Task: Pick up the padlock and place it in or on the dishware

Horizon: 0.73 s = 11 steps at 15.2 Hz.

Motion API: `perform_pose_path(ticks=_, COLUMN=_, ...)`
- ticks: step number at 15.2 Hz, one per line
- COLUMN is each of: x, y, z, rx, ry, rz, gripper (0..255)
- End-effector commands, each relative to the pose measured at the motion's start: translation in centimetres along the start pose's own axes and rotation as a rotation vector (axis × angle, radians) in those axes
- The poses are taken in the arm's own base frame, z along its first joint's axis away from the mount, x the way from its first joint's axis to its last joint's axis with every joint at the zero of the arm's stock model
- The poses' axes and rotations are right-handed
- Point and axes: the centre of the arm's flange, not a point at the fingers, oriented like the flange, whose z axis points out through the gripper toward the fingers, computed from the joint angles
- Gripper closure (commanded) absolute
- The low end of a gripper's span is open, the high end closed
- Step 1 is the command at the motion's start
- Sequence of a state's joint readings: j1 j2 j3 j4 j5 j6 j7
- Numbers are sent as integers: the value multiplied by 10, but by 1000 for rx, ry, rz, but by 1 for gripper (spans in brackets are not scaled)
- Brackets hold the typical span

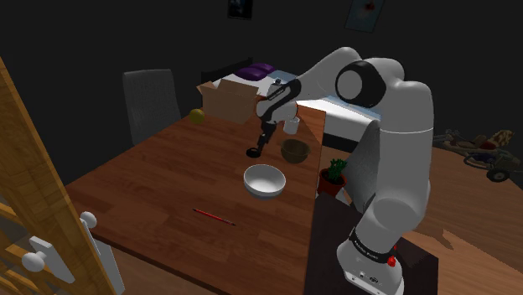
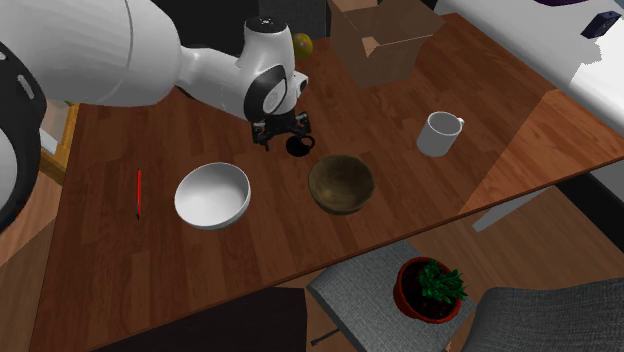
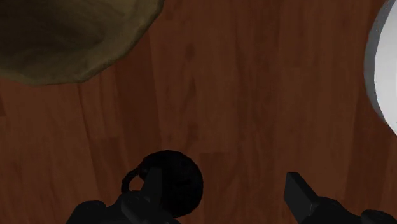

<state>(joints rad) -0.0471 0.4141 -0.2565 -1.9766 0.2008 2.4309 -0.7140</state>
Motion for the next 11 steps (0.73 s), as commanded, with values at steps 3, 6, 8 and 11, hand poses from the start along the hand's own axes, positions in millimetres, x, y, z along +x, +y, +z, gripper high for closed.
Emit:
perform_pose_path(ticks=3, x=8, y=16, z=33, rx=0, ry=-11, rz=-10, gripper=0)
perform_pose_path(ticks=6, x=8, y=16, z=48, rx=0, ry=-11, rz=-10, gripper=0)
perform_pose_path(ticks=8, x=8, y=16, z=59, rx=0, ry=-11, rz=-10, gripper=0)
perform_pose_path(ticks=11, x=8, y=16, z=67, rx=0, ry=-11, rz=-10, gripper=0)
